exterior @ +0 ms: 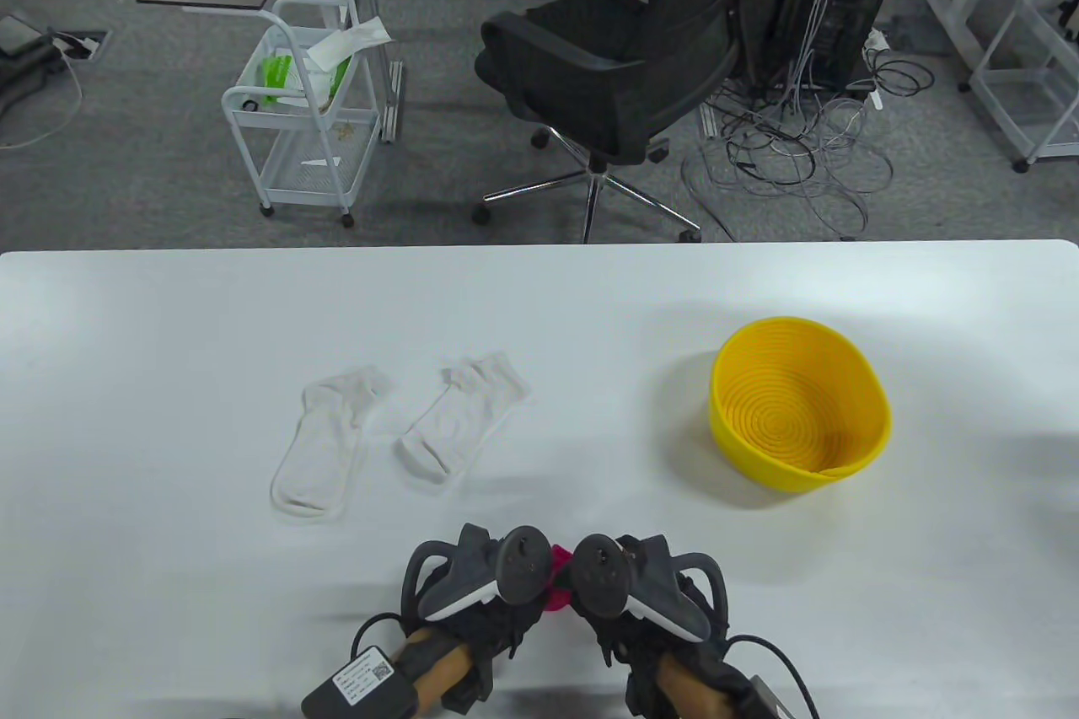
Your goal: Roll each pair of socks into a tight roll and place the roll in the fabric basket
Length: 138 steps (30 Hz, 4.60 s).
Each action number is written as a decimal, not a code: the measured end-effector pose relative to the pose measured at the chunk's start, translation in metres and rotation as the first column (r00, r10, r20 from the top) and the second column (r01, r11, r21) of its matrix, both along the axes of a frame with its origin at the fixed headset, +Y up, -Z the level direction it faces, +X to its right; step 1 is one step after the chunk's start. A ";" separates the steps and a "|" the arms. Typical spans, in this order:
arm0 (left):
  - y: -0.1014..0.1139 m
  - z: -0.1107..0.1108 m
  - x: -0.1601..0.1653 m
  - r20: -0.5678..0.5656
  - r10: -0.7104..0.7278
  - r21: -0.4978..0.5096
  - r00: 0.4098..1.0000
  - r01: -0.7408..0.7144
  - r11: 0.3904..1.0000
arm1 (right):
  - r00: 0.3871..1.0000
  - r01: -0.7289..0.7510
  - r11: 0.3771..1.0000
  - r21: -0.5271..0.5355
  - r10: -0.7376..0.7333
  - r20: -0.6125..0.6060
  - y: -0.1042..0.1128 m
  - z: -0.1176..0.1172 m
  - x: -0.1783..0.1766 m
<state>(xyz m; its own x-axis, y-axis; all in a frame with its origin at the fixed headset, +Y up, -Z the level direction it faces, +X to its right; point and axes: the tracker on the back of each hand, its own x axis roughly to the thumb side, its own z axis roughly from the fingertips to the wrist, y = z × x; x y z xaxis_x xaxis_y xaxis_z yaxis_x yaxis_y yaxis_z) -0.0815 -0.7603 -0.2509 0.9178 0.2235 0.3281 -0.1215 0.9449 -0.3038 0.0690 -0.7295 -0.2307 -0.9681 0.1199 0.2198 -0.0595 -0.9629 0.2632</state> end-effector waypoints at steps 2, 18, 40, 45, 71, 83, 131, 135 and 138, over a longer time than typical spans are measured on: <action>0.000 0.000 -0.002 -0.011 0.016 0.007 1.000 -0.016 1.000 | 0.999 0.008 0.999 -0.048 -0.005 0.048 -0.004 -0.002 0.001; 0.006 0.006 0.001 0.014 0.027 0.104 1.000 -0.028 0.994 | 0.987 0.053 0.994 -0.096 -0.038 0.156 -0.024 -0.014 0.009; 0.000 -0.002 -0.003 0.016 0.053 -0.074 0.998 -0.052 0.996 | 0.998 0.068 0.998 -0.019 -0.068 0.003 0.000 -0.001 0.002; 0.000 -0.001 -0.004 0.014 0.057 -0.037 0.998 -0.057 0.998 | 0.998 0.044 0.997 -0.060 -0.041 0.043 -0.011 -0.007 0.004; 0.014 -0.009 -0.044 -0.153 0.383 -0.147 0.911 -0.404 0.903 | 0.903 0.418 0.895 -0.154 -0.392 0.174 -0.008 -0.019 0.027; 0.012 -0.016 -0.050 -0.263 0.659 -0.251 0.705 -0.709 0.659 | 0.875 0.483 0.865 -0.136 -0.473 0.101 0.002 -0.012 0.028; 0.023 -0.017 -0.057 -0.193 0.770 -0.192 0.608 -0.793 0.578 | 0.775 0.626 0.686 -0.372 -0.602 0.192 -0.010 -0.017 0.032; 0.024 -0.017 -0.058 -0.184 0.791 -0.174 0.584 -0.811 0.558 | 0.683 0.709 0.530 -0.464 -0.679 0.267 -0.015 -0.017 0.030; 0.021 -0.016 -0.057 -0.196 0.778 -0.171 0.597 -0.802 0.572 | 0.691 0.712 0.564 -0.419 -0.669 0.274 -0.013 -0.018 0.032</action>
<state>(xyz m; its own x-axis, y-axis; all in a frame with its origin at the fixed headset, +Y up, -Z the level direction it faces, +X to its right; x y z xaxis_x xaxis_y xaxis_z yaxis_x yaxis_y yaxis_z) -0.1388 -0.7396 -0.2672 0.3617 0.9270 0.0991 -0.8238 0.3675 -0.4316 0.1007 -0.7428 -0.2483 -0.5560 0.8217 -0.1254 -0.6933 -0.3752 0.6152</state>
